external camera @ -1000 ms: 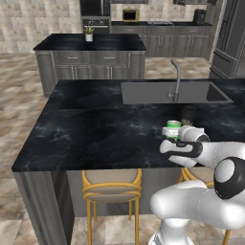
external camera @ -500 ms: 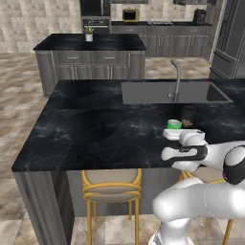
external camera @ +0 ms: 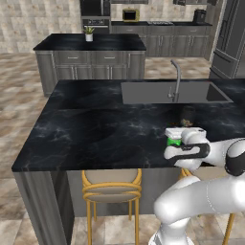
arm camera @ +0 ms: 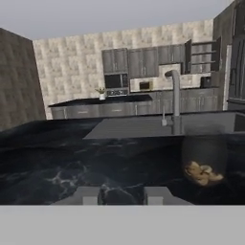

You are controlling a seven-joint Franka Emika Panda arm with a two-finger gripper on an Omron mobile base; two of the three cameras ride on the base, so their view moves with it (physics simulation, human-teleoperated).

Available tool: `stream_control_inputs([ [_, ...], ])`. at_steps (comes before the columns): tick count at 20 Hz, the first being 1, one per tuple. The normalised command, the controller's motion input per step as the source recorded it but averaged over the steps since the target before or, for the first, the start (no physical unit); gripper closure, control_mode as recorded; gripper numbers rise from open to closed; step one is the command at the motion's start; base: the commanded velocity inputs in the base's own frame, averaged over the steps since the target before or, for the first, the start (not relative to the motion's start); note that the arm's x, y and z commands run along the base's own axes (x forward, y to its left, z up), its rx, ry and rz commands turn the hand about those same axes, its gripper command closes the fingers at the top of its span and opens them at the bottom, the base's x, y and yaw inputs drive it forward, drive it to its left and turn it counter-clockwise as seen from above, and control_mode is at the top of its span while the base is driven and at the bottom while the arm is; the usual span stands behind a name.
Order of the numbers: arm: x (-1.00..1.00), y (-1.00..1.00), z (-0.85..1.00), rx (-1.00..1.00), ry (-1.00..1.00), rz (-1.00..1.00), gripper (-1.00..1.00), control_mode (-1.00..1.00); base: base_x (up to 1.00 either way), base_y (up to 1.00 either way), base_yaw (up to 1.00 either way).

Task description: Open the cabinet directly in front. Then move the liquor and the mug to the dining counter with the jar on it.

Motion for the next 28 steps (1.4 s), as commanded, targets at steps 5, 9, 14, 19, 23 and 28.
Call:
stream_control_inputs([
  [5,0.23,0.31,0.38,-0.05,0.00,-0.12,-1.00,-1.00,0.00,0.00,0.00],
  [9,-0.17,0.23,0.91,-0.03,0.14,-0.12,-1.00,-1.00,0.00,0.00,0.00],
  [14,-0.90,0.00,1.00,0.00,0.42,-0.02,-1.00,-1.00,0.00,0.00,0.00],
  [19,-1.00,0.00,1.00,0.00,0.46,0.00,-1.00,-1.00,0.00,0.00,0.00],
  [23,-0.84,0.00,1.00,0.00,0.39,0.00,-1.00,-1.00,0.00,0.00,0.00],
  [28,-0.33,-0.01,0.23,0.00,0.17,-0.03,-1.00,-1.00,0.00,0.00,0.00],
])
